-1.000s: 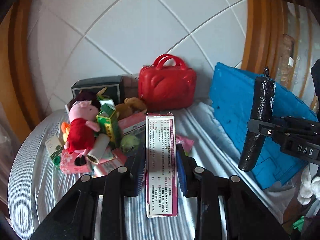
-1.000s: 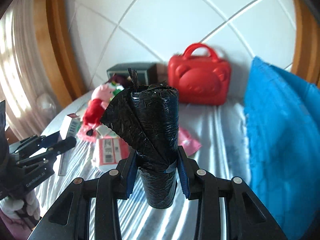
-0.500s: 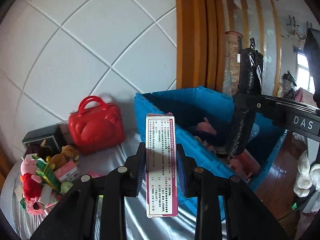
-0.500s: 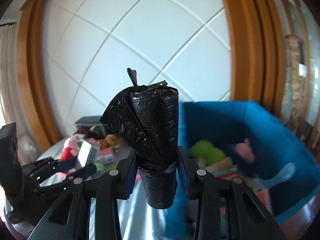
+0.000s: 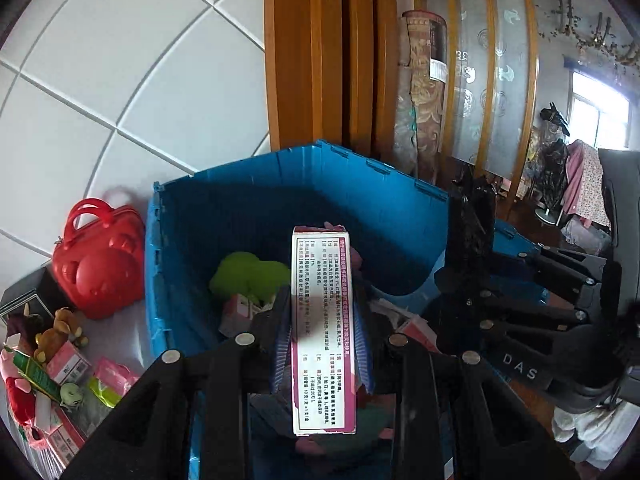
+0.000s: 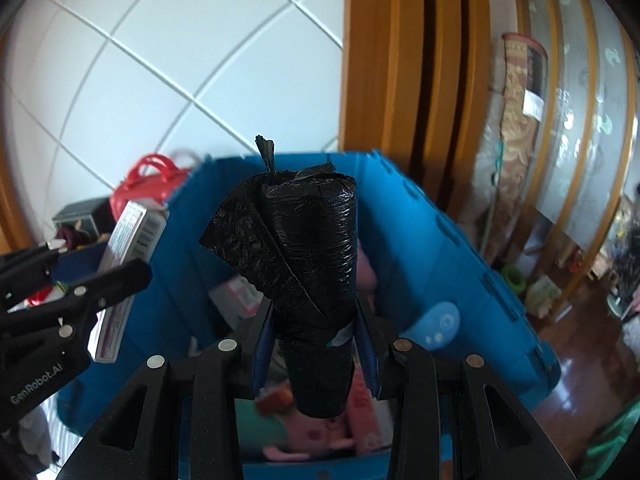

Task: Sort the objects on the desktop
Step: 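Carry the medicine box and black bag roll into the blue bin and release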

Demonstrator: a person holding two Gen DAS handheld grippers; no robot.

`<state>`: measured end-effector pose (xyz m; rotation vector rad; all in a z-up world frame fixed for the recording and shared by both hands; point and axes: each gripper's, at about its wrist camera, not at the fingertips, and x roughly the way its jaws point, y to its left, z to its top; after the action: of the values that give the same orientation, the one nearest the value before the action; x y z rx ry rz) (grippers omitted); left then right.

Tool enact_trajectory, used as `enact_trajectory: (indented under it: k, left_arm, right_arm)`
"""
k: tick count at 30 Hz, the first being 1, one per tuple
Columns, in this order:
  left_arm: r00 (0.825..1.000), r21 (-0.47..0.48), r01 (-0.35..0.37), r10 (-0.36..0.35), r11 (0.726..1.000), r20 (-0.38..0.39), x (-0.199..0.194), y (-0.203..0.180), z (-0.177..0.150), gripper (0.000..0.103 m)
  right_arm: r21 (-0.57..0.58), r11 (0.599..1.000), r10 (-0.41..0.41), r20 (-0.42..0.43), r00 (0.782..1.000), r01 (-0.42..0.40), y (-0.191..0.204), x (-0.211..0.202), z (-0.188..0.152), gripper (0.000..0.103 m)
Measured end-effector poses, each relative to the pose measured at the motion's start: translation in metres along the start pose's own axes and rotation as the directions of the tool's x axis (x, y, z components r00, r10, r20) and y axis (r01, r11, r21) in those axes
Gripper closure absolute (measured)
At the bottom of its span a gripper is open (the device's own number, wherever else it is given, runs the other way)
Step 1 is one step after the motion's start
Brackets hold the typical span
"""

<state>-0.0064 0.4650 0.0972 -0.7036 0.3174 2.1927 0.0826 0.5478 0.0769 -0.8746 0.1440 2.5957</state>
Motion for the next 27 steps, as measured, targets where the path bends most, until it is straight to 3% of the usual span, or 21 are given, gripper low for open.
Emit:
enact_trajectory:
  k: [10, 20, 23, 25, 27]
  left_arm:
    - [0.997, 0.007, -0.041, 0.042, 0.999, -0.062, 0.026, -0.014, -0.002, 0.075]
    - [0.991, -0.016, -0.098, 0.097, 0.995, -0.09, 0.032, -0.008, -0.006, 0.073]
    - [0.99, -0.044, -0.11, 0.105, 0.993, -0.099, 0.033, -0.004, -0.007, 0.062]
    - [0.988, -0.051, -0.121, 0.115, 0.991, -0.104, 0.033, -0.002, -0.006, 0.047]
    - [0.989, -0.051, -0.117, 0.112, 0.992, -0.092, 0.031, -0.002, -0.007, 0.044]
  right_arm:
    - [0.015, 1.0, -0.005, -0.105, 0.995, 0.007, -0.029, 0.041, -0.021, 0.067]
    - [-0.044, 0.999, -0.021, -0.149, 0.989, 0.014, -0.028, 0.064, -0.019, 0.067]
    - [-0.094, 0.995, -0.039, -0.174, 0.984, 0.023, -0.023, 0.068, -0.019, 0.067]
    - [-0.11, 0.994, -0.044, -0.189, 0.981, 0.023, -0.021, 0.071, -0.02, 0.066]
    - [-0.115, 0.993, -0.056, -0.19, 0.98, 0.034, -0.02, 0.072, -0.02, 0.065]
